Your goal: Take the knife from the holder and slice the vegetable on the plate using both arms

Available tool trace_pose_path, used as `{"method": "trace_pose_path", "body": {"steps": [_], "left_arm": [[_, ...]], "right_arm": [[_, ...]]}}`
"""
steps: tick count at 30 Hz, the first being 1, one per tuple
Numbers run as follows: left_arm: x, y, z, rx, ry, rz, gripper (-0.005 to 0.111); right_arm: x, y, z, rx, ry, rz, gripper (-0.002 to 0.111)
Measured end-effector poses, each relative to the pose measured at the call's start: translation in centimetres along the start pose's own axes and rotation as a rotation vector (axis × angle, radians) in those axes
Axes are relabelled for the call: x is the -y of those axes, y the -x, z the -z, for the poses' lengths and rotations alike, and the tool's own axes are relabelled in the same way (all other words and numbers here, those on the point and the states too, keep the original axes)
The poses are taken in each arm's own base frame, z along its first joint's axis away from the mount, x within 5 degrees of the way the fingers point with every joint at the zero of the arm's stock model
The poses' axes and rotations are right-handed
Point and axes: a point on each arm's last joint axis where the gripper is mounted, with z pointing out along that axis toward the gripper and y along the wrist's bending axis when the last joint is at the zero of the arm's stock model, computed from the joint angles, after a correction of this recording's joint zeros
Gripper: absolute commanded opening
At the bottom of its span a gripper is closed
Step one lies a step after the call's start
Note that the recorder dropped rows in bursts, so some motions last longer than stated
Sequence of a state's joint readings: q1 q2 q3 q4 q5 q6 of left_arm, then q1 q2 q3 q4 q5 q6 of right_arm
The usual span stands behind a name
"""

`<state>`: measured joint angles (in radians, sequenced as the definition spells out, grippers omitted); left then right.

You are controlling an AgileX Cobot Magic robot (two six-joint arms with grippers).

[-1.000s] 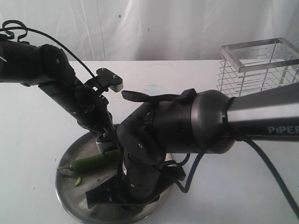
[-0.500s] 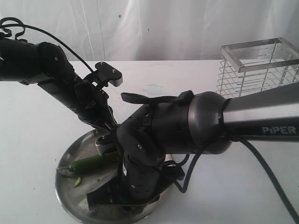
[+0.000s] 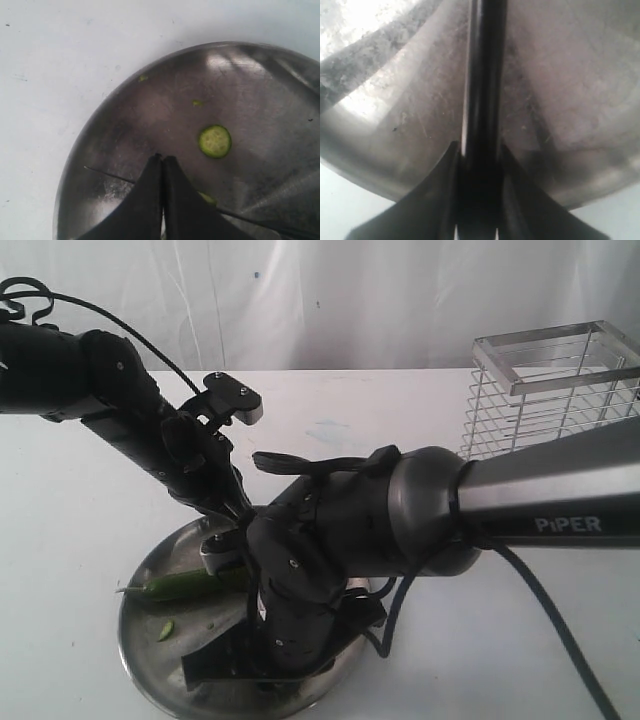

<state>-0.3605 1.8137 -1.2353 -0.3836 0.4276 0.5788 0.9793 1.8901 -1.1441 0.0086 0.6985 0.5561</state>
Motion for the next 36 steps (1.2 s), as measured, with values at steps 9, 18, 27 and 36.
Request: {"method": "trace_pose_path", "body": {"steps": [9,18,27,36], "left_arm": [[-0.2,0.2,0.0,0.023,0.019,0.002,0.000],[-0.5,1.0,1.0,0.100,0.074,-0.003,0.000],[-0.9,1.4,4.5,0.146,0.171,-0.099,0.000],[-3.0,-2.1,3.1,0.168,0.241,0.046,0.000]], "right_arm": [[0.1,0.2,0.0,0.018,-0.008,0.016,0.000],[0.3,0.5,0.0,0.060,-0.027,-0.001,0.000],[0.1,0.8,0.6,0.071,-0.090,0.016,0.000],[-1.4,-0.1,0.6,0.060,-0.060,-0.037,0.000]]}}
